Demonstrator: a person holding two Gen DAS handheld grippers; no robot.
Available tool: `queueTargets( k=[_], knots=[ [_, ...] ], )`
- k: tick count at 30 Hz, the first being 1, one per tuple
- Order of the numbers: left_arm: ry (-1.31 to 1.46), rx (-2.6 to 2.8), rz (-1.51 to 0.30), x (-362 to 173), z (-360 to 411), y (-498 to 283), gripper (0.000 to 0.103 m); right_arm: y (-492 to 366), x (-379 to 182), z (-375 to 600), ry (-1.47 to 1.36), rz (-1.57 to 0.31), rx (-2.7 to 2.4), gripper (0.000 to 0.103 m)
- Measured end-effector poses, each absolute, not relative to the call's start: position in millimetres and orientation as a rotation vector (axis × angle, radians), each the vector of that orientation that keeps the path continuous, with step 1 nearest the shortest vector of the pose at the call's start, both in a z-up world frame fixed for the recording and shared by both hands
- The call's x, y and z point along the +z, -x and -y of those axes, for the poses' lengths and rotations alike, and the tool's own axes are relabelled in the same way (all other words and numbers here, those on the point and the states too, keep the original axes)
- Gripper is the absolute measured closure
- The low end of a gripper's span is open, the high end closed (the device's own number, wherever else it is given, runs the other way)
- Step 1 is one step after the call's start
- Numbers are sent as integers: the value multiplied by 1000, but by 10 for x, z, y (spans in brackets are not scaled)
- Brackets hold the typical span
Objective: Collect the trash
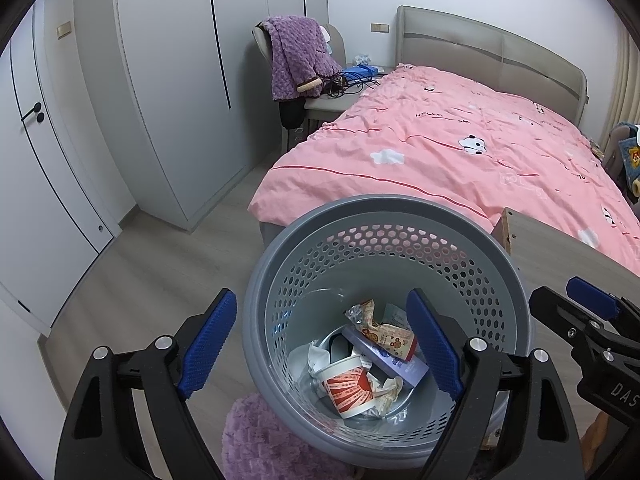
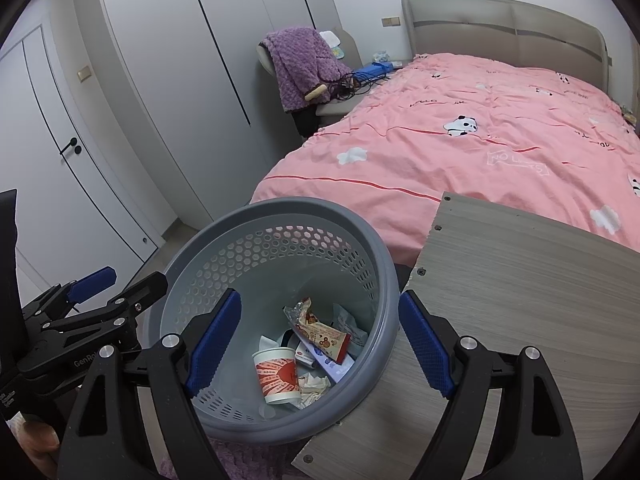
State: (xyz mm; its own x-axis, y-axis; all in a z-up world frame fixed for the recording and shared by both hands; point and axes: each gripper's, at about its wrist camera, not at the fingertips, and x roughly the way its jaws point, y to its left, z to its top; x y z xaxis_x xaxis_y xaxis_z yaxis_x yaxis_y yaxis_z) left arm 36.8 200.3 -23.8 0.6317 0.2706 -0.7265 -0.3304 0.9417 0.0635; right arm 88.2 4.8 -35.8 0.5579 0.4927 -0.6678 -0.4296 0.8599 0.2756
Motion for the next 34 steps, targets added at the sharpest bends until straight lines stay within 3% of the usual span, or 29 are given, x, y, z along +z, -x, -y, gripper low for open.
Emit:
queueTargets(
  k=[34],
  knots=[
    [86, 356, -808, -225, -2009, -335, 20, -867, -370, -61, -78, -818, 546, 24]
  ],
)
